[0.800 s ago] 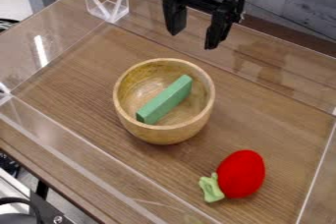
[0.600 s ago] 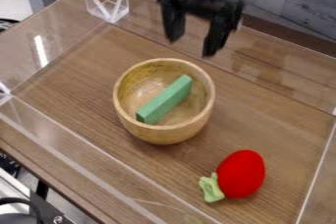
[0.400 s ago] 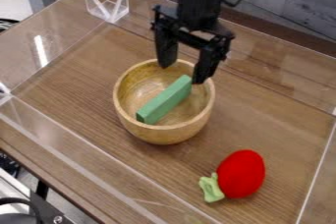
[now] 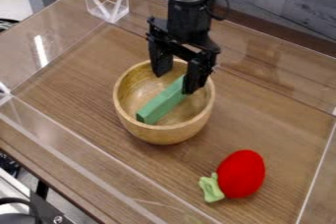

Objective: Remove the green stick from the brown bowl and put it on the table

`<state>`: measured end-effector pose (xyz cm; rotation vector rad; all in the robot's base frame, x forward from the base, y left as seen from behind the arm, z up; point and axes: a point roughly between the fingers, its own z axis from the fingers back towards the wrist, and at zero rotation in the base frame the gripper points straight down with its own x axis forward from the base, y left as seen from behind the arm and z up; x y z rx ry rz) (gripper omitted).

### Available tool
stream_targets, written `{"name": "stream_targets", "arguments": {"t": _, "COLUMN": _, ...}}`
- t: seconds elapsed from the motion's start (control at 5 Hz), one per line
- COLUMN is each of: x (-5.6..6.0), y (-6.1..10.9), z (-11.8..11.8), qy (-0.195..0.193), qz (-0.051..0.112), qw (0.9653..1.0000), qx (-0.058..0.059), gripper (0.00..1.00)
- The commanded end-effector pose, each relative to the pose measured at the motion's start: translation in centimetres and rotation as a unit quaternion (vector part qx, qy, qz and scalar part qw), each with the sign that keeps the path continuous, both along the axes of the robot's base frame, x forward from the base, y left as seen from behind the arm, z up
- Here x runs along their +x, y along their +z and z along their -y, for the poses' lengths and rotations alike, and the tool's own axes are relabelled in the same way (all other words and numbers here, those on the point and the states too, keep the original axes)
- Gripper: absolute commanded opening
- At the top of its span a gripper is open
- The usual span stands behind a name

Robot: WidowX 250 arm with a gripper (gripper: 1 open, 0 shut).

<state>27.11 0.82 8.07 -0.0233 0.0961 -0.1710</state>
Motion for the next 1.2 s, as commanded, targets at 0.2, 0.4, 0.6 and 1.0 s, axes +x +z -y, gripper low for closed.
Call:
{"name": "stream_targets", "arguments": {"t": 0.2, "x": -0.5, "y": 0.5, "z": -2.7, "qy": 0.042, "qz": 0.061, "qw": 0.9972, "qx": -0.010, "gripper": 1.00}}
{"name": "stream_targets", "arguments": {"t": 0.4, "x": -0.6, "y": 0.1, "z": -3.5, "qy": 0.067, "qz": 0.074, "qw": 0.9950, "qx": -0.011, "gripper": 1.00}}
{"name": "stream_targets", "arguments": {"t": 0.6, "x": -0.7, "y": -0.5, "z": -2.6, "qy": 0.032, "qz": 0.080, "qw": 0.9961, "qx": -0.016, "gripper": 1.00}}
{"name": "stream_targets", "arguments": {"t": 1.0, "x": -0.4, "y": -1.2, "z": -0.6, "qy": 0.006, "qz": 0.092, "qw": 0.9956, "qx": -0.019, "gripper": 0.00}}
